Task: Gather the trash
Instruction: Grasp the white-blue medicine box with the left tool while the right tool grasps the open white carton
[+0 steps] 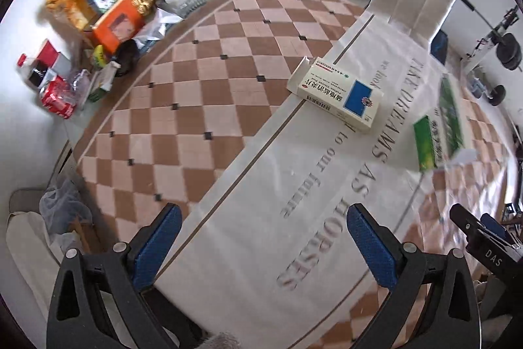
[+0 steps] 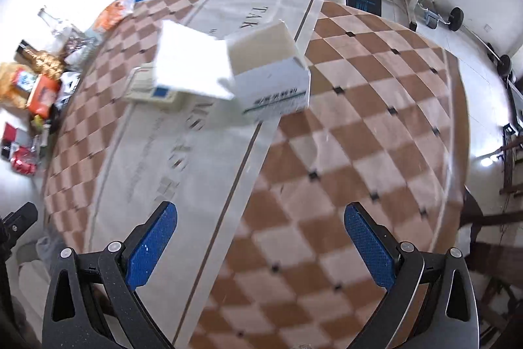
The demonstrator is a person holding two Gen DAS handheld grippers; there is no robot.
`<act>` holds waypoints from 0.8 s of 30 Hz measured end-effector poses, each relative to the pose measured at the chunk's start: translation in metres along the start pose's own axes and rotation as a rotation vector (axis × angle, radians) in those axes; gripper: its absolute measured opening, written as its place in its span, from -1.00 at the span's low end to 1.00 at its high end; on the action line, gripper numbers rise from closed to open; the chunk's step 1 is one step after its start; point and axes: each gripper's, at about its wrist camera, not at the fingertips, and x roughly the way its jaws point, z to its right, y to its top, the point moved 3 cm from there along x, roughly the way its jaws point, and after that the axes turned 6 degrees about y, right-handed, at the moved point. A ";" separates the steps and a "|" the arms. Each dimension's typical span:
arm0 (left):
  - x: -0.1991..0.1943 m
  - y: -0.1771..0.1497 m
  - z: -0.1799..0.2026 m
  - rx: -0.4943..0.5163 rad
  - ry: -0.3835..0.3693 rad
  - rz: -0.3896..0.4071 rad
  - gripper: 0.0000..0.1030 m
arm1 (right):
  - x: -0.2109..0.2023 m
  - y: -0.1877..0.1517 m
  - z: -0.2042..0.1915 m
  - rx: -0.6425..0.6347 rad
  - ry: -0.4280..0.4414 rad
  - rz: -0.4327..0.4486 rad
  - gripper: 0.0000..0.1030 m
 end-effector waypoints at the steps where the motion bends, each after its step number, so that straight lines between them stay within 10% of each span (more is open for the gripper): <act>1: 0.013 0.009 0.009 -0.005 0.003 -0.020 1.00 | 0.011 0.010 0.003 -0.009 -0.001 0.002 1.00; 10: 0.084 0.067 0.045 -0.136 -0.043 -0.152 1.00 | 0.085 0.083 0.008 -0.090 -0.031 0.053 1.00; 14: 0.101 0.091 0.052 -0.229 -0.099 -0.199 1.00 | 0.094 0.107 0.011 -0.026 -0.033 0.077 0.58; 24: 0.154 0.123 0.077 -0.437 -0.160 -0.419 0.99 | 0.088 0.144 0.058 0.167 -0.158 0.073 0.58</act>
